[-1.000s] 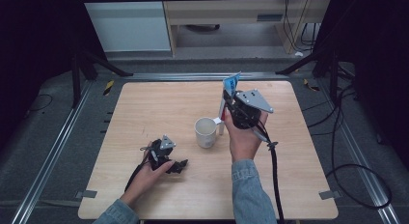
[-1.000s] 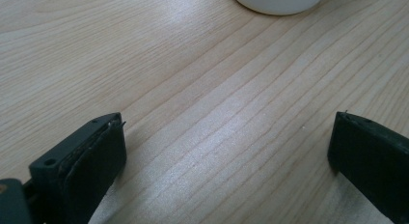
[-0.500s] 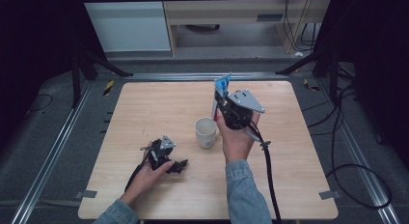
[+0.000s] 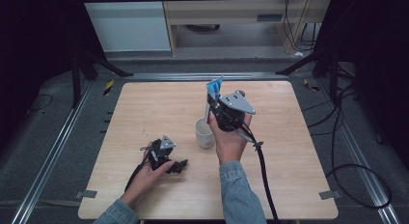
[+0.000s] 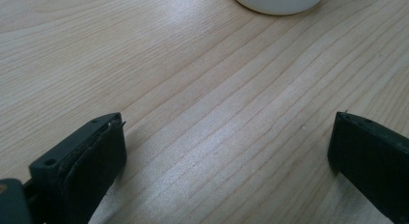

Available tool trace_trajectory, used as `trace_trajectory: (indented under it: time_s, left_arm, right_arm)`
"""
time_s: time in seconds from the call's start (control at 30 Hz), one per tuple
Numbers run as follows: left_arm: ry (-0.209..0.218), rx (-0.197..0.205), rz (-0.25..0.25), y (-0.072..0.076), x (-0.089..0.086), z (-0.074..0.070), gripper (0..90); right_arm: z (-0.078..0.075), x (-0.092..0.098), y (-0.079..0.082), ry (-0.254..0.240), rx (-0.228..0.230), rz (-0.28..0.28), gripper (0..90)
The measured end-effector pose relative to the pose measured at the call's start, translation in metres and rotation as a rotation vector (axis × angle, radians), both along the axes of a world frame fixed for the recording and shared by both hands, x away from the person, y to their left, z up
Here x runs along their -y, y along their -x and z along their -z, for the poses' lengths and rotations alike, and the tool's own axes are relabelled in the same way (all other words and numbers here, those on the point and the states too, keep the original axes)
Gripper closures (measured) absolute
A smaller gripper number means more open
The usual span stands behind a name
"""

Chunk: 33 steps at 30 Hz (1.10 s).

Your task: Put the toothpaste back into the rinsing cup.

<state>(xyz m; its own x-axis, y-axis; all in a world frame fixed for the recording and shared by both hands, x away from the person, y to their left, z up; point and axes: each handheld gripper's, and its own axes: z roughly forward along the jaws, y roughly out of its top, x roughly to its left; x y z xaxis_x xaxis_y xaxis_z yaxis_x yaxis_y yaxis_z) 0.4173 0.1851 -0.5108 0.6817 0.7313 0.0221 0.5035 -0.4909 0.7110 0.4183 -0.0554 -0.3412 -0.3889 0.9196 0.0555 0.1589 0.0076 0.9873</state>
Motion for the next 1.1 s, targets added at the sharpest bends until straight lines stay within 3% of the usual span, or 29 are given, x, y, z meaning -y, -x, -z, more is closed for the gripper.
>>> trace_trajectory:
  time_s: [0.5, 1.1]
  left_arm:
    - [0.000, 0.000, 0.000, 0.000, 0.000, 0.000, 0.0]
    - [0.000, 0.000, 0.000, 0.000, 0.000, 0.000, 0.0]
  right_arm:
    - [0.011, -0.005, -0.004, -0.001, -0.024, -0.002, 73.6]
    - [0.020, -0.011, -0.007, 0.021, -0.023, 0.012, 73.6]
